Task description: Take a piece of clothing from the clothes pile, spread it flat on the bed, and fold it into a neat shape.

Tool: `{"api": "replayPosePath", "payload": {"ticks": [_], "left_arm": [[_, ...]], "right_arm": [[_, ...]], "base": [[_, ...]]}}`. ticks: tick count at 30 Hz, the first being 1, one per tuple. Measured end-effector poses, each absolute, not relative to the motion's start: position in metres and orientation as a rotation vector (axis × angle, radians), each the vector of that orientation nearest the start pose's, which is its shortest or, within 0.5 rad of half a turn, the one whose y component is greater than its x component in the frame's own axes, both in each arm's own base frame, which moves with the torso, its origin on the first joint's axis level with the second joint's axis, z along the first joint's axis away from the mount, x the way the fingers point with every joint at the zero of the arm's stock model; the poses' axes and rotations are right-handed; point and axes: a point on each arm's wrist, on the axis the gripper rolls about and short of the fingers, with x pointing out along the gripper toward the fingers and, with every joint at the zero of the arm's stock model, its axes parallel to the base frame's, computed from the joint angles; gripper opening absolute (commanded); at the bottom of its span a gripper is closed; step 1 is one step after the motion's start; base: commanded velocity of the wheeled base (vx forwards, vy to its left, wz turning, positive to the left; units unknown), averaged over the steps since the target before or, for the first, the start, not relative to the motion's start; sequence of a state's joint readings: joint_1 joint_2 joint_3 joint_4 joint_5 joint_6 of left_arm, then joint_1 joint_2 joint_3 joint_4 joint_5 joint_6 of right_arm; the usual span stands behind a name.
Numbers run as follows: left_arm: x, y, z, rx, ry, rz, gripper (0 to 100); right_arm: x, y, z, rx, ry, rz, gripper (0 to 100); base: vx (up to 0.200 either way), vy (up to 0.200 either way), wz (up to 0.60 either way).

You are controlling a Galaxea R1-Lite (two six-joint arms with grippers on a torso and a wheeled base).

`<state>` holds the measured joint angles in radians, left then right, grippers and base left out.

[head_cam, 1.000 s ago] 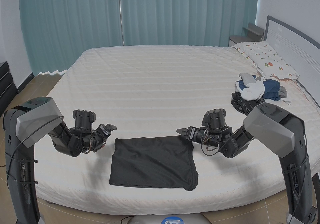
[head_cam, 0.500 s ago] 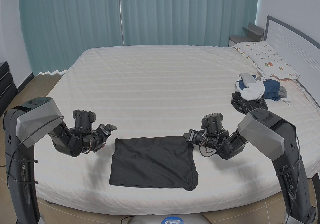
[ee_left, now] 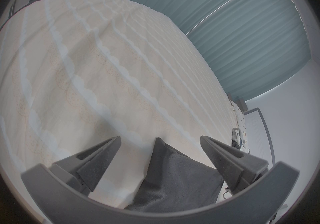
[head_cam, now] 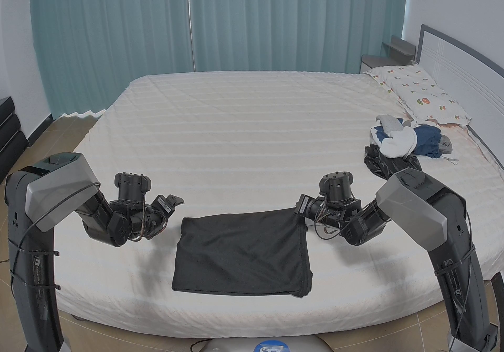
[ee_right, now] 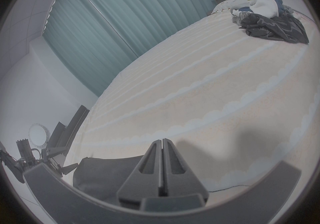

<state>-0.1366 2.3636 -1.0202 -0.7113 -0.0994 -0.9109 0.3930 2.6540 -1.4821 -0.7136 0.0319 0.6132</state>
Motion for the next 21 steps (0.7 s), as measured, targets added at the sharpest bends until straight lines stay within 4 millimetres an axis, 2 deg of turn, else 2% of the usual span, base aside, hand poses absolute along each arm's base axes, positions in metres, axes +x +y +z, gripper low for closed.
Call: {"api": "replayPosePath", "payload": {"ticks": [18,19,21], "left_arm": [[0.406,-0.058,-0.003,-0.863,0.689,0.076,100],[0.405,-0.058,-0.003,-0.864,0.689,0.077,100],[0.405,-0.058,-0.003,-0.863,0.69,0.077,100]], "right_arm": [[0.461,0.182,-0.048,0.508,0.566,0.219,0],[0.461,0.181,-0.049,0.507,0.567,0.217,100],[0.461,0.181,-0.05,0.506,0.569,0.215,100]], "base": [[0.0,0.0,0.0],[0.0,0.0,0.0],[0.0,0.0,0.0]]}}
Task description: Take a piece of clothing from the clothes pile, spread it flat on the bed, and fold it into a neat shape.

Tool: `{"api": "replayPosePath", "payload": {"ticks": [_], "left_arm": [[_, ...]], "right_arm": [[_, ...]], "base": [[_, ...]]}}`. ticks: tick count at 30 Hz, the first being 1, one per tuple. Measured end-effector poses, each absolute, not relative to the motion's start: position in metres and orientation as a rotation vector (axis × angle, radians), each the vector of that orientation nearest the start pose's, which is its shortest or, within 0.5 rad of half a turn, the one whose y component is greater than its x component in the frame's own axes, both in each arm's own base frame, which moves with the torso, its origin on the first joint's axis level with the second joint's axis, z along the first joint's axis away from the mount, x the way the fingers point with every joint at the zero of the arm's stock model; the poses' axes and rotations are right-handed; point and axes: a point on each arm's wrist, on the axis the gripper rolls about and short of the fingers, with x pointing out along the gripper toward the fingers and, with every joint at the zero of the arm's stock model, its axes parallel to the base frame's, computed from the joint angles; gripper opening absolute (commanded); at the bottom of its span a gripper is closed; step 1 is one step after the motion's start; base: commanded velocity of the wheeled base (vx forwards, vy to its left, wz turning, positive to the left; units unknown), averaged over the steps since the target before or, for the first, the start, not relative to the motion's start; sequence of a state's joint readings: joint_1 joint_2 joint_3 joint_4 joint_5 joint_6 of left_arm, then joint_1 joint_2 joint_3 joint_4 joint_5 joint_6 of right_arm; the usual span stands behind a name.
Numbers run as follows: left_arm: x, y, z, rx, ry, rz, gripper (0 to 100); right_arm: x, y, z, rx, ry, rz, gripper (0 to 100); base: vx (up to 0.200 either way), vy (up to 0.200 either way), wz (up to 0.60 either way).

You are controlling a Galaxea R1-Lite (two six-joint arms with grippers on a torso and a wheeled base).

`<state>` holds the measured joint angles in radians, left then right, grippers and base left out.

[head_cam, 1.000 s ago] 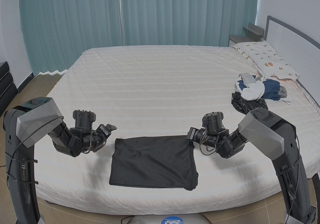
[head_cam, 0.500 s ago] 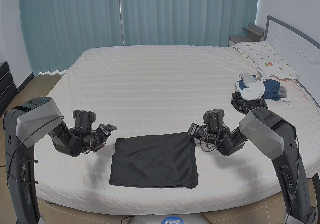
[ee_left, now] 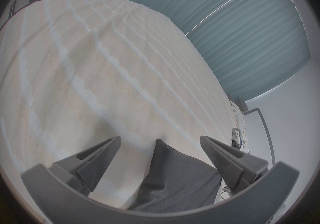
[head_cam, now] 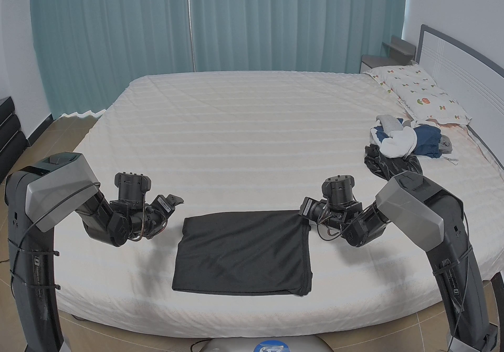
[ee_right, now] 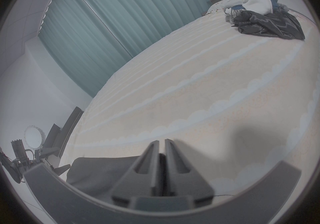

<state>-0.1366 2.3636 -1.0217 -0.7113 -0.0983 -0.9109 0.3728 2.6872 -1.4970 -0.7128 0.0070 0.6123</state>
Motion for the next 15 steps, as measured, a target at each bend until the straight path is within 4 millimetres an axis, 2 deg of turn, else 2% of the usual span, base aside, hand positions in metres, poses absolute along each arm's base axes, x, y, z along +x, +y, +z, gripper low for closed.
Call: {"api": "replayPosePath", "payload": {"ticks": [5,10,15], "left_arm": [[0.405,-0.058,-0.003,-0.864,0.689,0.076,100],[0.405,-0.057,-0.003,-0.865,0.692,0.078,100],[0.404,-0.055,0.004,-0.87,0.679,0.077,100]], "right_arm": [[0.461,0.176,-0.051,0.511,0.573,0.202,100],[0.459,0.165,-0.041,0.522,0.553,0.181,100],[0.44,0.14,-0.027,0.531,0.544,0.145,100]], "base": [[0.0,0.0,0.0],[0.0,0.0,0.0],[0.0,0.0,0.0]]}}
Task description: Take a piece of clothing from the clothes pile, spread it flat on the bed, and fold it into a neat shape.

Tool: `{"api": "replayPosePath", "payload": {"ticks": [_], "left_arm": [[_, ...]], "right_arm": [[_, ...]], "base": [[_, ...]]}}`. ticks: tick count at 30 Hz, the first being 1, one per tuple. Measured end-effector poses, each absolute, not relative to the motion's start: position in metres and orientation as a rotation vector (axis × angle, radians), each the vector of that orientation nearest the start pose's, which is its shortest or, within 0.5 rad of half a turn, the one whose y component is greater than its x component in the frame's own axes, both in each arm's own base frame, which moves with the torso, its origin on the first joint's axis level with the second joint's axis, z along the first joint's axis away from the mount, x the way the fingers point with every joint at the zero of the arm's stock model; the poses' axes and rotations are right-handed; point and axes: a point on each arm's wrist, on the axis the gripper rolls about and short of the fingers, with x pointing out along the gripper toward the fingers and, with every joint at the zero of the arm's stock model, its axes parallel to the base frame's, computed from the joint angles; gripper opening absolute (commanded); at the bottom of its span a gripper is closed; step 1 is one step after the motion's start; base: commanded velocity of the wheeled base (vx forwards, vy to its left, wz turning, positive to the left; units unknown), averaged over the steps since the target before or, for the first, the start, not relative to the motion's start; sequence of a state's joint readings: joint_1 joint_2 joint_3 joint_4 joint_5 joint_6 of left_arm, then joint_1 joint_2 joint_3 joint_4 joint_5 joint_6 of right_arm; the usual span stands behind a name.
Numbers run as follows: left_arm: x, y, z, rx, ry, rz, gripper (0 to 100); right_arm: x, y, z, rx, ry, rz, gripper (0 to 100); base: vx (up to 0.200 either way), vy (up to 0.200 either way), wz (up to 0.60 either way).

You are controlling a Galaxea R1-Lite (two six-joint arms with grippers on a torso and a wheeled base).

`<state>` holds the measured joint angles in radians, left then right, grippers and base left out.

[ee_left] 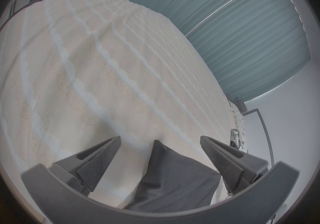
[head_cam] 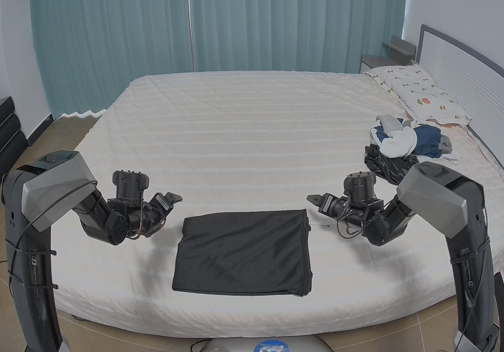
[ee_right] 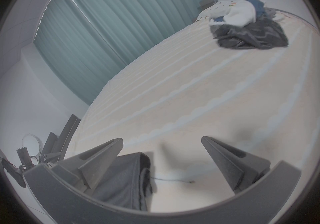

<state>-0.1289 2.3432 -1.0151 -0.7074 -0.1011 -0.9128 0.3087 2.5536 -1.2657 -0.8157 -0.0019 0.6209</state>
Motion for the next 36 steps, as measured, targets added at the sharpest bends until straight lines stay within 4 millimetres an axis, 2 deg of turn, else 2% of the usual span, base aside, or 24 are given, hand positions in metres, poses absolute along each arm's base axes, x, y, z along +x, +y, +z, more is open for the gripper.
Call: {"api": "replayPosePath", "payload": {"ticks": [5,9,16,20,24,31,36], "left_arm": [[0.402,-0.052,0.018,-0.871,0.65,0.067,100],[0.393,-0.049,0.037,-0.858,0.622,0.053,100],[0.356,-0.042,0.087,-0.827,0.539,0.017,100],[0.324,-0.036,0.122,-0.798,0.465,-0.006,100],[0.281,-0.028,0.151,-0.754,0.379,-0.014,100],[0.205,-0.018,0.179,-0.664,0.245,-0.015,100],[0.158,-0.012,0.184,-0.579,0.18,0.006,100]], "right_arm": [[0.409,0.112,-0.007,0.542,0.529,0.109,100],[0.376,0.089,0.018,0.549,0.497,0.087,100],[0.308,0.059,0.076,0.535,0.39,0.085,100],[0.264,0.047,0.106,0.498,0.31,0.105,100],[0.222,0.036,0.128,0.457,0.232,0.122,100],[0.153,0.022,0.148,0.392,0.153,0.132,100],[0.108,0.015,0.15,0.337,0.133,0.133,100]], "base": [[0.0,0.0,0.0],[0.0,0.0,0.0],[0.0,0.0,0.0],[0.0,0.0,0.0],[0.0,0.0,0.0],[0.0,0.0,0.0],[0.0,0.0,0.0]]}}
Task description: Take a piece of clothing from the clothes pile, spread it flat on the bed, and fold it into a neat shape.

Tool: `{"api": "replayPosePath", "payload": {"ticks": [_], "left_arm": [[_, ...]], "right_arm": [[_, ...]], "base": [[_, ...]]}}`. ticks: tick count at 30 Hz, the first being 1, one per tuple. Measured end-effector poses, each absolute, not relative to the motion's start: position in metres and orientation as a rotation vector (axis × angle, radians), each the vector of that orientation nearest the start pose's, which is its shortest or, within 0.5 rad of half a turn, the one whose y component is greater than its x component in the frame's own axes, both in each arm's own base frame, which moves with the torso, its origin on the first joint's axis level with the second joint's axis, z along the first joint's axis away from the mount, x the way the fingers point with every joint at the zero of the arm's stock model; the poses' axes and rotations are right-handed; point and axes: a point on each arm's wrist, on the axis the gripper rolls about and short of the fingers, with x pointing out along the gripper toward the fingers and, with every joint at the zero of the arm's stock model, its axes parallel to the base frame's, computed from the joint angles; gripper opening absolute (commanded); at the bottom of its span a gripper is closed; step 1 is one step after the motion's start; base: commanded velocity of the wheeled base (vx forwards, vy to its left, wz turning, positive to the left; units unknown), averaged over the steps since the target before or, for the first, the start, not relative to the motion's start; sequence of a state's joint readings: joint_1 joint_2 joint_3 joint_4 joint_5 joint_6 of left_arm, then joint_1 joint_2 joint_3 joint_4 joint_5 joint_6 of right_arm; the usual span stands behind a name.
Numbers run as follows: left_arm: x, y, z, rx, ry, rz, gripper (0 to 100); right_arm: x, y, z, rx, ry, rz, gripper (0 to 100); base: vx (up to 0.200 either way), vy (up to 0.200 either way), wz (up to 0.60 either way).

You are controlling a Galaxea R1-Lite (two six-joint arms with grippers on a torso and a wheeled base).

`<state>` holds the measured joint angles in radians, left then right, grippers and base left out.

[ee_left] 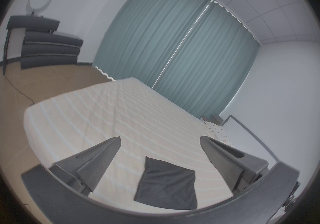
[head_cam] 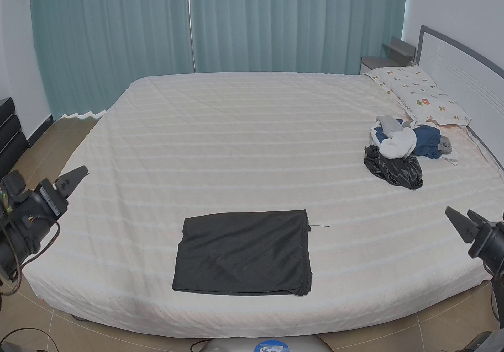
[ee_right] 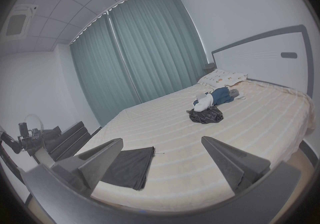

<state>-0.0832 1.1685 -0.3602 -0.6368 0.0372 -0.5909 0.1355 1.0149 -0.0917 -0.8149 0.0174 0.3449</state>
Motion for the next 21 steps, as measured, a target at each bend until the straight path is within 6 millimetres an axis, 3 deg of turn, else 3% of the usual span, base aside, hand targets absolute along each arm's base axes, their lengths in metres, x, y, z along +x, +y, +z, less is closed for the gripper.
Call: {"api": "replayPosePath", "payload": {"ticks": [11,15,21], "left_arm": [[0.059,-0.001,0.176,-0.366,0.059,0.104,100],[0.023,0.003,0.164,-0.254,0.012,0.16,100],[-0.012,0.006,0.139,-0.111,-0.001,0.285,100]], "right_arm": [[0.025,0.003,0.126,0.233,0.113,0.109,100],[0.002,0.001,0.116,0.178,0.075,0.1,100],[-0.018,0.0,0.102,0.074,0.003,0.061,100]], "base": [[0.0,0.0,0.0],[0.0,0.0,0.0],[0.0,0.0,0.0]]}}
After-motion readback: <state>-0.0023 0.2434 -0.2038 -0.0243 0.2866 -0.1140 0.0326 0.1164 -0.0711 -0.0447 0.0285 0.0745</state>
